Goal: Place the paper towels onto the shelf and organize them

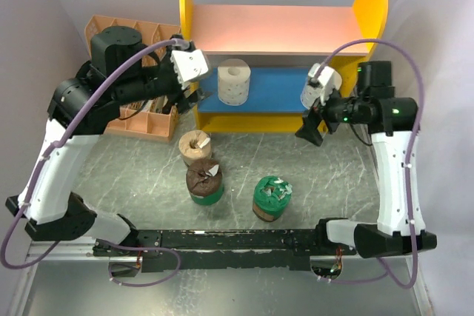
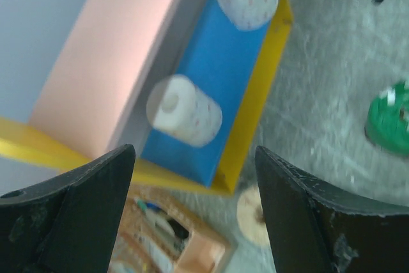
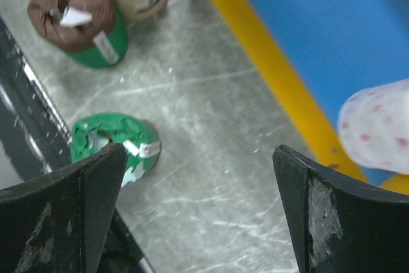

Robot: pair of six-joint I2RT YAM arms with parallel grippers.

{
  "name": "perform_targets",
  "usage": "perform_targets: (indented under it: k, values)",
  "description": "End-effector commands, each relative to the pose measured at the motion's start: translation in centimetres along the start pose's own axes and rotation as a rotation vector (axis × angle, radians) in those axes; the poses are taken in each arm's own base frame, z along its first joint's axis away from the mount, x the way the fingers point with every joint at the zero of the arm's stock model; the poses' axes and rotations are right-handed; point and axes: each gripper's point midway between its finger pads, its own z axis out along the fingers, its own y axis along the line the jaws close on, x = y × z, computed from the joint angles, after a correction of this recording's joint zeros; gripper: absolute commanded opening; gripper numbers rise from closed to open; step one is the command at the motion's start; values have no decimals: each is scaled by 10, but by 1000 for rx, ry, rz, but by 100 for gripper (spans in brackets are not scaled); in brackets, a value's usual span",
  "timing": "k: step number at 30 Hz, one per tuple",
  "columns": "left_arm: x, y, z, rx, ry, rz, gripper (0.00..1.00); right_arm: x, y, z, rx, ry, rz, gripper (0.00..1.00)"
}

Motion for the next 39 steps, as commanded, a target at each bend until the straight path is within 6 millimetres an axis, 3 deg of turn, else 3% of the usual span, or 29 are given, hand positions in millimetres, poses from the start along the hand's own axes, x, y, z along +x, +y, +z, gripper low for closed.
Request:
perform_targets:
  k: [1, 7, 10, 14, 17, 21, 29, 33, 39]
  values:
    - [71, -25, -15, 136, 203, 16, 84, 47, 11, 26, -43, 211, 20, 100]
    - [140, -26, -37, 167, 337, -104, 72, 59, 37, 49, -157, 286, -26, 100]
    - [176, -38, -52, 188, 397, -189, 66, 68, 51, 57, -206, 318, -34, 99]
    - [232, -50, -69, 159, 484, -318, 61, 95, 76, 72, -304, 412, -57, 98]
    - [231, -64, -70, 223, 458, -418, 59, 106, 88, 80, -347, 468, -111, 95]
    - [218, -62, -69, 265, 417, -482, 59, 109, 99, 83, -391, 479, -169, 95]
    - [225, -65, -64, 342, 458, -565, 63, 137, 130, 105, -461, 530, -181, 93]
    - [242, -72, -60, 361, 539, -569, 63, 140, 129, 116, -419, 522, -201, 92]
    - [242, -77, -58, 380, 531, -553, 63, 139, 118, 126, -350, 509, -224, 90]
